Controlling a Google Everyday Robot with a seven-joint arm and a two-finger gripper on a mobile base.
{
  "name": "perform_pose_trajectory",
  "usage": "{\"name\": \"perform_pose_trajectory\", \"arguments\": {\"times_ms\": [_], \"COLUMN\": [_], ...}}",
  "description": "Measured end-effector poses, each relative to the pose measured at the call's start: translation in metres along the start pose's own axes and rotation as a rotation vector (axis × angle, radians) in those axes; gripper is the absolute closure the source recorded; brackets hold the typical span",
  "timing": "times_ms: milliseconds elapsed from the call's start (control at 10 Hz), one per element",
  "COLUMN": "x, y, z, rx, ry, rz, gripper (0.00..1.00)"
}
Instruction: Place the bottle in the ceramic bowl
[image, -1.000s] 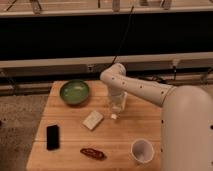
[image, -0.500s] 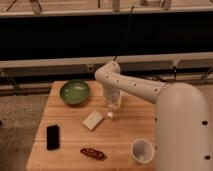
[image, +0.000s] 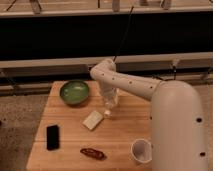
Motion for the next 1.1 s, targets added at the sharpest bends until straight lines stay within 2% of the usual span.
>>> {"name": "perform_pose_trajectory", "arguments": {"times_ms": [400,700,1000,1100], "x": [0.005,0.008,0.021,0.023], "y": [-0.015,-0.05,-0.054,-0.062], "z": [-0.01,-0.024,-0.03,-0.034], "rx": [-0.004,-0.005,-0.005,-0.002], "ry": [0.022,0.036,0.052,0.056], "rz": [-0.017,-0.041,-0.055,-0.065], "gripper": [1.0,1.0,1.0,1.0]}}
